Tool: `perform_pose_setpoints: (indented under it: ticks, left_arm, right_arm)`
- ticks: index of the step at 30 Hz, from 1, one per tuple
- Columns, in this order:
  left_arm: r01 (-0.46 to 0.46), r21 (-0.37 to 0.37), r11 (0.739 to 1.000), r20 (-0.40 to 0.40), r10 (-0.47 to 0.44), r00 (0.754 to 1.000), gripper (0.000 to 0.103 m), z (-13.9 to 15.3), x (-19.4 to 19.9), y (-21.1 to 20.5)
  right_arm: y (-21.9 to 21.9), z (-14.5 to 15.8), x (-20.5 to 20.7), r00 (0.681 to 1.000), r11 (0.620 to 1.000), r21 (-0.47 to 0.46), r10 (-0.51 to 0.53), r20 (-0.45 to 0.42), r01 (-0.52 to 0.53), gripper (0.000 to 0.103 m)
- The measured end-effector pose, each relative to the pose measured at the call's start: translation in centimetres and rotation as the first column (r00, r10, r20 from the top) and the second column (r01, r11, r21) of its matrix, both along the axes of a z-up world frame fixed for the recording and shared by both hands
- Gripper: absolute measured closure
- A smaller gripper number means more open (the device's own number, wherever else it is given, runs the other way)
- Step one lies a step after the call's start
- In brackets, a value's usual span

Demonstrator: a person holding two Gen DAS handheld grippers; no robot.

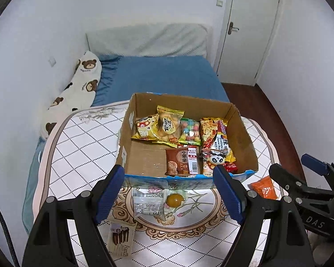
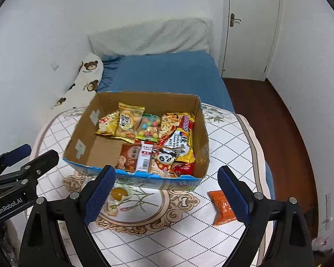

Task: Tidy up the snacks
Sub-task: 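Grasp the Franzzi biscuit pack with the left tool while the right tool grasps the orange bag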

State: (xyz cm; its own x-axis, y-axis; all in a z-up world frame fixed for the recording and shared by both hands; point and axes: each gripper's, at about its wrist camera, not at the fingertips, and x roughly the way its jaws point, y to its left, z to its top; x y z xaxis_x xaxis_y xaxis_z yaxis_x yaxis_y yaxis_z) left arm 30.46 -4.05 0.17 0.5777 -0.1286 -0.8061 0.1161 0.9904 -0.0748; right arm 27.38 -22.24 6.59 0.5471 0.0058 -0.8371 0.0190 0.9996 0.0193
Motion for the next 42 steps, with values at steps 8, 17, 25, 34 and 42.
perform_pose_setpoints:
  ticks: [8,17,25,34,42]
  left_arm:
    - [-0.014,0.047,0.999,-0.091,0.018,0.996,0.016,-4.0,-0.5,-0.6]
    - [-0.047,0.052,0.998,-0.306,0.061,0.95,0.008,-13.8,-0.2,-1.7]
    - [-0.028,0.128,0.991,-0.355,0.072,0.932,0.008,-17.7,-0.2,-2.7]
    - [-0.028,0.17,0.985,-0.411,0.097,0.906,0.008,-18.8,-1.7,0.9]
    - [-0.081,0.232,0.969,-0.497,0.189,0.847,0.009,-21.1,-5.0,8.2]
  right_arm:
    - [-4.5,-4.5,-0.9,0.987,0.982,0.147,-0.095,-0.133,0.114,0.003]
    - [-15.4,-14.0,-1.0,0.893,0.924,0.104,-0.32,-0.316,0.368,0.003]
    - [-17.0,-21.3,2.8,0.876,0.967,-0.06,-0.25,-0.413,0.248,0.003]
    - [-12.0,-23.7,1.4,0.864,0.991,-0.014,-0.125,-0.487,0.136,0.044]
    - [-2.7,-25.1,-3.4,0.827,0.977,0.213,0.103,-0.553,0.021,0.047]
